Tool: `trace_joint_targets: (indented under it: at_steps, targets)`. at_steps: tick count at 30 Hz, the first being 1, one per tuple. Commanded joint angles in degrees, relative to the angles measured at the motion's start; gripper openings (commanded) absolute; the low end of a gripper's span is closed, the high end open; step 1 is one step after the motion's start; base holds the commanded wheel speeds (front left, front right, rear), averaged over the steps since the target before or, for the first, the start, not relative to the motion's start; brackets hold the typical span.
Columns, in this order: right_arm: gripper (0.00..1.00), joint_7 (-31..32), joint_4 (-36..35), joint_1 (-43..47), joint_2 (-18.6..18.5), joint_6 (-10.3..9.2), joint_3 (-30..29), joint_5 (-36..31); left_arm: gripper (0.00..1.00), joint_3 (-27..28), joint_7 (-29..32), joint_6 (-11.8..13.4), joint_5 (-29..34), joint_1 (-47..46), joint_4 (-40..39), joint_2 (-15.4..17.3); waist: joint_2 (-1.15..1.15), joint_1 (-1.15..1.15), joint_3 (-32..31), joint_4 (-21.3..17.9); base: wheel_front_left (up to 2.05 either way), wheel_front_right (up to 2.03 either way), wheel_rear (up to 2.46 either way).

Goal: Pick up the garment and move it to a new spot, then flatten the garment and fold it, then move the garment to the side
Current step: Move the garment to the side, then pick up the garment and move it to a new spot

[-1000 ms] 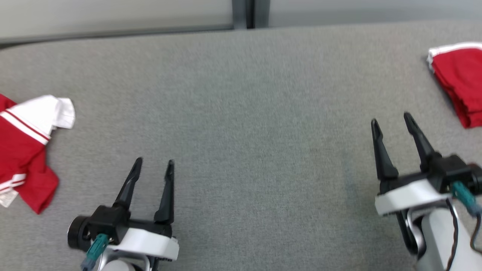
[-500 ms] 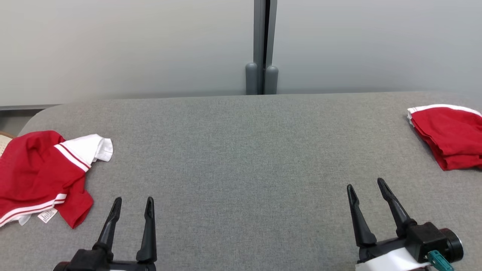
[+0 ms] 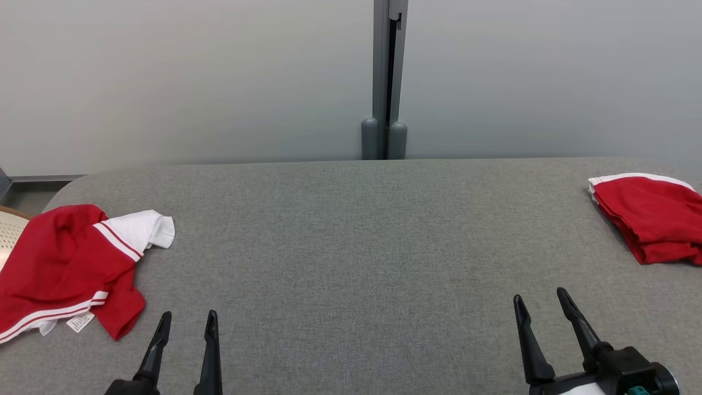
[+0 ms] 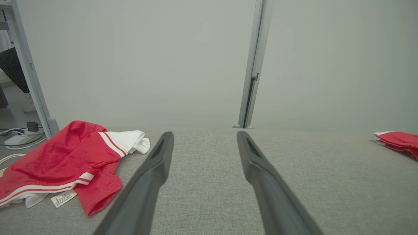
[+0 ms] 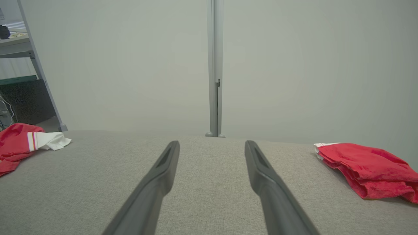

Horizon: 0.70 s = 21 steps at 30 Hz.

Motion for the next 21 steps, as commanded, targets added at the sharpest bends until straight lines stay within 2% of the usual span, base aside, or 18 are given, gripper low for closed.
trace_joint_targets:
  at_steps: [1, 15, 21]
  targets:
    - [1.0, -0.3, -0.1, 0.6, 0.0, -0.1, 0.2, 0.5, 1.0, 0.1, 0.0, -0.1, 0.2, 0.3, 0.1, 0.2, 0.0, 0.0, -0.1, 0.0, 0.0, 0.0, 0.0]
    - [1.0, -0.3, 0.1, 1.9, 0.0, -0.1, 0.5, -0.2, 1.0, -0.5, 0.0, -0.6, 0.8, 0.6, 1.2, 0.2, 0.0, 0.0, -0.4, 0.5, 0.0, 0.0, 0.0]
    - [1.0, -0.3, 0.0, 2.4, 0.0, -0.1, 1.4, 0.2, 1.0, -0.6, 0.0, -0.5, 0.9, 0.1, 1.9, 0.2, 0.0, 0.0, -0.4, 3.5, 0.0, 0.0, 0.0]
